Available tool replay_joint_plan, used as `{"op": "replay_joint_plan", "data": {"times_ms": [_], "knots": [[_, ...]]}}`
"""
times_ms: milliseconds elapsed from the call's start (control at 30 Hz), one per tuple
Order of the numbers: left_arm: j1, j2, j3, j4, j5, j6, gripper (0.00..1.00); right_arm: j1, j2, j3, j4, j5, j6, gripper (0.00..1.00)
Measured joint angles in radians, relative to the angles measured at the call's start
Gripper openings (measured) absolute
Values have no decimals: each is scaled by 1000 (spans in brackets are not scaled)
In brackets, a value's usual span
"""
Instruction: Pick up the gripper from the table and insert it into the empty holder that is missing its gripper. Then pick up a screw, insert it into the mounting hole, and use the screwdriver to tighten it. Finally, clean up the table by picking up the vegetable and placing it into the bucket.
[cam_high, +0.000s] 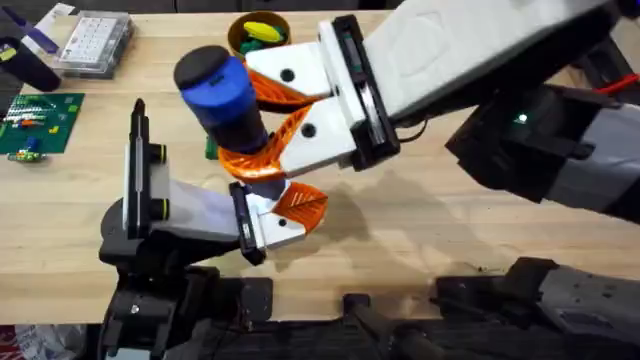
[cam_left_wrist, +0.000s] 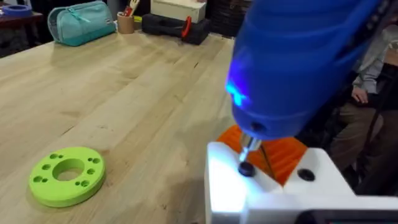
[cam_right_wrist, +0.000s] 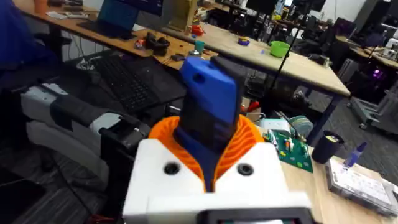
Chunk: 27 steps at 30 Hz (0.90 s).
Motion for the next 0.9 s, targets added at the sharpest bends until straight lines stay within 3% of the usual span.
{"op": "replay_joint_plan", "data": {"times_ms": [900], "knots": [[0,0,0,0,0,0,11,0,2,0,-3,0,-1,29]]}}
